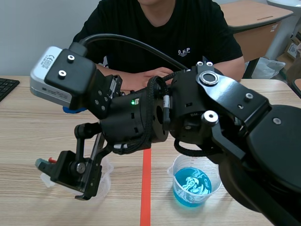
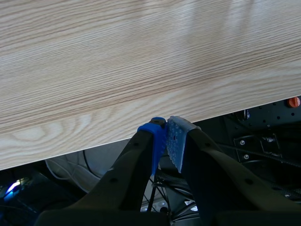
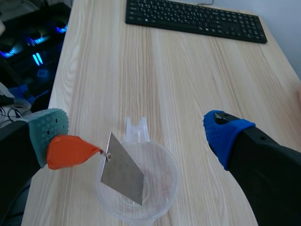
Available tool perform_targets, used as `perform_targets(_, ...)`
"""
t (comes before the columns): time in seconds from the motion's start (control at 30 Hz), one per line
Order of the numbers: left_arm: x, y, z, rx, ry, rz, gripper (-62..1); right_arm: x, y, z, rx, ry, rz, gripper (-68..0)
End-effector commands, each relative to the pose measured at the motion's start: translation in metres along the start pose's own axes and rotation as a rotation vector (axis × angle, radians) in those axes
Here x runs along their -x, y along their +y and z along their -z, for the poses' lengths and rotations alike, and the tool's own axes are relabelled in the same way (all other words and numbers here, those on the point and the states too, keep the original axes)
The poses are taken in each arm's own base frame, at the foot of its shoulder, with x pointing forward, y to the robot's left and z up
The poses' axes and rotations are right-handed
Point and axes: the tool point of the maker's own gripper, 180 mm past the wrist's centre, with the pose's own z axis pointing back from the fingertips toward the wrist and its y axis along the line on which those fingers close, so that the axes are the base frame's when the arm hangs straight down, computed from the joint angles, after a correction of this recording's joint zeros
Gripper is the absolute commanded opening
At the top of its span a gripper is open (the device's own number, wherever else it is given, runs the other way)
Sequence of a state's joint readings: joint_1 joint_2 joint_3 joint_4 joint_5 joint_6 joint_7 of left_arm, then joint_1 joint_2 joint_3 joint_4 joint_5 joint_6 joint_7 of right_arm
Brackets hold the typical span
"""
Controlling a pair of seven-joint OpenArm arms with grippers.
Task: Do the redox reaction experiment.
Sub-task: 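Return to the home posture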
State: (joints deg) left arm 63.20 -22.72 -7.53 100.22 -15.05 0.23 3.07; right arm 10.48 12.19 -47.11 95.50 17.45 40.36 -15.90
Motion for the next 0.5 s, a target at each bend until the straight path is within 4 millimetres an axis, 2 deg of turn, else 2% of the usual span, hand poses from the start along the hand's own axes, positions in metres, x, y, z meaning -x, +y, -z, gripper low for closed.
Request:
perform_targets(0.0, -0.002, -0.002, -0.001, 0.004, -0.008, -0.009, -56.3, -0.015, -0.002, 0.000, -0.004, -0.057, 0.012, -1.3)
perform_targets(0.03, -0.002, -0.002, -0.001, 0.004, -0.007, -0.009, -56.3, -0.017, -0.002, -0.001, -0.008, -0.069, 0.025, 0.4)
perform_targets(0.27, -0.002, -0.002, -0.001, 0.004, -0.006, -0.009, -56.3, -0.029, 0.002, -0.002, -0.030, -0.131, 0.090, 0.4)
perform_targets(0.47, -0.002, -0.002, -0.001, 0.004, -0.006, -0.009, -56.3, -0.021, -0.002, -0.015, 0.033, -0.106, 0.108, 0.4)
